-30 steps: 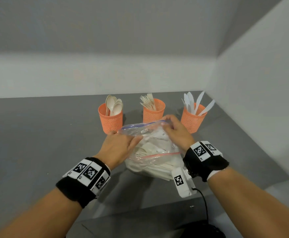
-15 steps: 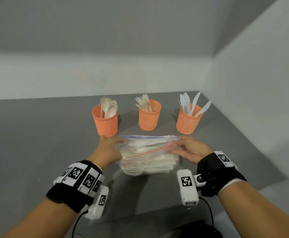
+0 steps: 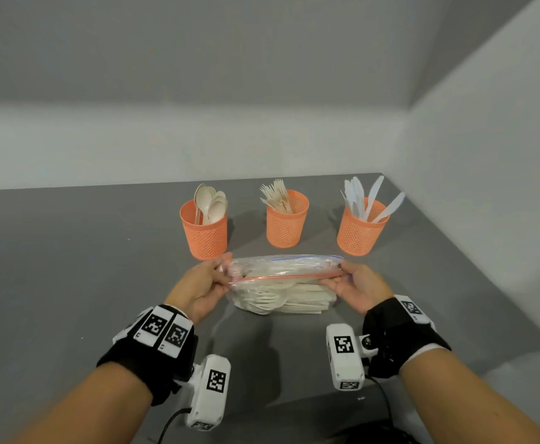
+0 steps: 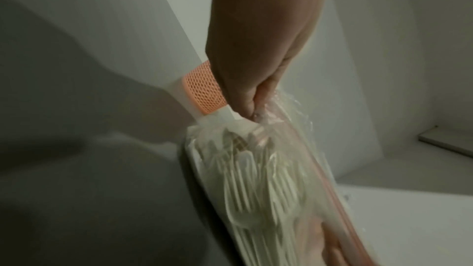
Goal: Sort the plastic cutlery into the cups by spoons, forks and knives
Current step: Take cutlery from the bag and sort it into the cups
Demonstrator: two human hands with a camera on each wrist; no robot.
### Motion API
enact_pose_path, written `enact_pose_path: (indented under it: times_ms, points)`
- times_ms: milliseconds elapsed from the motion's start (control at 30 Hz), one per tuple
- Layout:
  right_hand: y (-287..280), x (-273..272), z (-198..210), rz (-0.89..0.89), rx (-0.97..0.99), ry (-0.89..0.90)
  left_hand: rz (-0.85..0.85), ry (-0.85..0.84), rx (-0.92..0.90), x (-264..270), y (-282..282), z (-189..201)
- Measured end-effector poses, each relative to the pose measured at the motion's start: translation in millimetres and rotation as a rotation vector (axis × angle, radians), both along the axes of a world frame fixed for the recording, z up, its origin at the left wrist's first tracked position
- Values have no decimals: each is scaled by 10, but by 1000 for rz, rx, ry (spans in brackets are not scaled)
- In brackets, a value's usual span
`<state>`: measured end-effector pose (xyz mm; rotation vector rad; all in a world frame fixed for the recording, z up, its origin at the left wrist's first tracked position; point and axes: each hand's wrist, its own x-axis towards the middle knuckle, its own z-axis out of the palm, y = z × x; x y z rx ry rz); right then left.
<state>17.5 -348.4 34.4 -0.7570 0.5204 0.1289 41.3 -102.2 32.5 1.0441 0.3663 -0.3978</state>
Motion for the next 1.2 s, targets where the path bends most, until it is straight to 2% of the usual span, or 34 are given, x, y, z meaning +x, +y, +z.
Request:
enact_pose_path:
  times_ms: [100,167,233,300,367,433,500,567,633,700,733,767,800,833,867,933,967,1033,1100,1200]
  points:
    - [73,-37,43,115,-48,14,35,13,-6,0,-29,-47]
    - [123,-79,-16,145,-135,60,80,45,-88,43,-30,-75]
    - [101,-88,-82,128,-187,94,64,-29,-93,55,7,-62]
    - [48,-63,-109,108,-192,83,-104,-223,92,8,38,8]
    - [26,-26,-101,107,-185,80,-354,-434,342,-63,17,93]
    - [19,21,-140,116,-233,96,-554,-594,716,-81,-33,104]
    - [40,18,-147,200,-323,123,-579,-669,1097,-57,-84,74]
    - [61,18,-120,290,-508,151,-532,-635,1247,-57,-99,71]
    - [68,9,-64,327,-868,103,-554,-622,1227,-74,-89,87]
    - [107,-31,45,177,-1321,-168,-582,-610,1146,-90,-72,70]
    - [163,-61,121,57,-1477,-382,-594,-587,1106,-93,-59,59]
    - [261,-97,230,-10,-1536,-597,-606,-568,1071,-92,-52,45]
    - [351,-111,272,36,-1543,-752,-620,-557,1040,-93,-52,27]
    - [433,-117,281,169,-1557,-843,-625,-555,1002,-97,-61,12]
    - [495,-104,236,363,-1590,-847,-619,-557,967,-109,-80,14]
    - [525,-19,29,777,-1778,-651,-573,-578,946,-114,-93,4]
    - [502,17,-65,912,-1859,-525,-548,-591,966,-115,-86,7]
    - [451,55,-148,1014,-1858,-414,-511,-620,1026,-137,-54,10]
    - [426,82,-177,1091,-1880,-449,-506,-612,1069,-171,-17,-16]
    - [465,31,-195,1187,-2037,-491,-501,-524,1124,-233,1,-55]
